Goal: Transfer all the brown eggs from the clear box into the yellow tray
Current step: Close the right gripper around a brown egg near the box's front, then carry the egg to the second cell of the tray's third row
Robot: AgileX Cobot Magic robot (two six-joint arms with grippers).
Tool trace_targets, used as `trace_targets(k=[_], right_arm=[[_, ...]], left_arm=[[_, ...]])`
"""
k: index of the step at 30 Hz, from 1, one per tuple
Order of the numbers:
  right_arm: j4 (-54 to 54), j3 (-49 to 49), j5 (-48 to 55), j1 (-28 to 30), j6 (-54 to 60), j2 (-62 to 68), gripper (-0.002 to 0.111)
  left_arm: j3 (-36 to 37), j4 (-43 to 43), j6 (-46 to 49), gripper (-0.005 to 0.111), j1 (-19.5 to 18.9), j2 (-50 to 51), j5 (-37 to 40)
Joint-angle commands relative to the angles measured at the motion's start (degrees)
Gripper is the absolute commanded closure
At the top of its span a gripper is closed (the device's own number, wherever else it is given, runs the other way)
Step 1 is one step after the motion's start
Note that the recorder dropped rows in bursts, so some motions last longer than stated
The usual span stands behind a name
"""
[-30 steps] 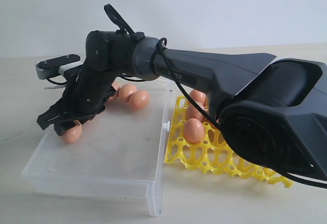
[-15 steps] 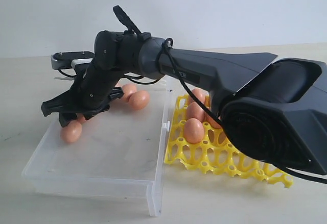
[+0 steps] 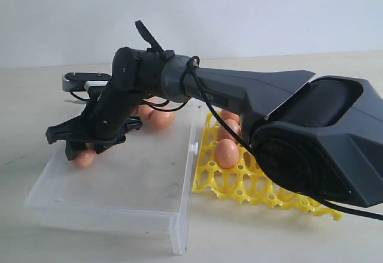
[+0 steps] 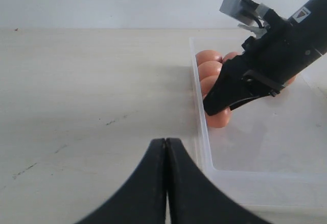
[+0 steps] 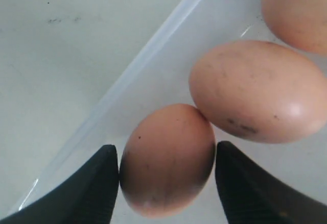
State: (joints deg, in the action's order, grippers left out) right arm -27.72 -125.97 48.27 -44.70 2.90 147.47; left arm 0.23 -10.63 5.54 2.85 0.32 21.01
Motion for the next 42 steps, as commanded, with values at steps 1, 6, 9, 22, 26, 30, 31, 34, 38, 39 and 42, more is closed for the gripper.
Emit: trace_targets(k=[1, 6, 9, 22, 26, 30, 31, 34, 38, 39, 42], right_arm=[[-0.63, -0.43, -0.18, 0.11, 0.05, 0.47, 0.053], [-0.63, -0.43, -0.49, 0.11, 0.05, 0.84, 0.053], [-0.66, -0.43, -0.92, 0.11, 0.05, 0.84, 0.053], [0.45, -0.43, -2.28, 0.11, 0.05, 0.84, 0.074], [0.85, -0.43, -2.51, 0.11, 1.67, 0.44, 0.108], [1.84, -0.43, -3.49, 0.11, 2.67, -0.84, 0.108], [2.61, -0.31, -3.78, 0.11, 2.67, -1.23, 0.108], [4.47, 1.03, -4.72, -0.02, 3.00, -3.21, 0.108], [5.30, 6.50, -8.74, -0.55, 3.51, -7.19, 0.108], [6.04, 8.69, -10.20, -0.57, 3.68, -8.47, 0.108], [6.26, 16.97, -15.38, -0.83, 6.03, -12.84, 0.108]], left_arm=[[-0.23, -0.14, 0.12, 0.107, -0.06, -0.32, -0.22], [-0.23, -0.14, 0.12, 0.107, -0.06, -0.32, -0.22], [-0.23, -0.14, 0.12, 0.107, -0.06, -0.32, -0.22], [-0.23, -0.14, 0.12, 0.107, -0.06, -0.32, -0.22], [-0.23, -0.14, 0.12, 0.107, -0.06, -0.32, -0.22], [-0.23, -0.14, 0.12, 0.107, -0.06, -0.32, -0.22], [-0.23, -0.14, 0.12, 0.107, -0.06, -0.32, -0.22], [-0.23, -0.14, 0.12, 0.107, -0.06, -0.32, -0.22], [-0.23, -0.14, 0.12, 0.107, -0.06, -0.32, -0.22], [-0.23, -0.14, 0.12, 0.107, -0.06, -0.32, -0.22], [-0.23, -0.14, 0.12, 0.107, -0.06, -0.32, -0.22]])
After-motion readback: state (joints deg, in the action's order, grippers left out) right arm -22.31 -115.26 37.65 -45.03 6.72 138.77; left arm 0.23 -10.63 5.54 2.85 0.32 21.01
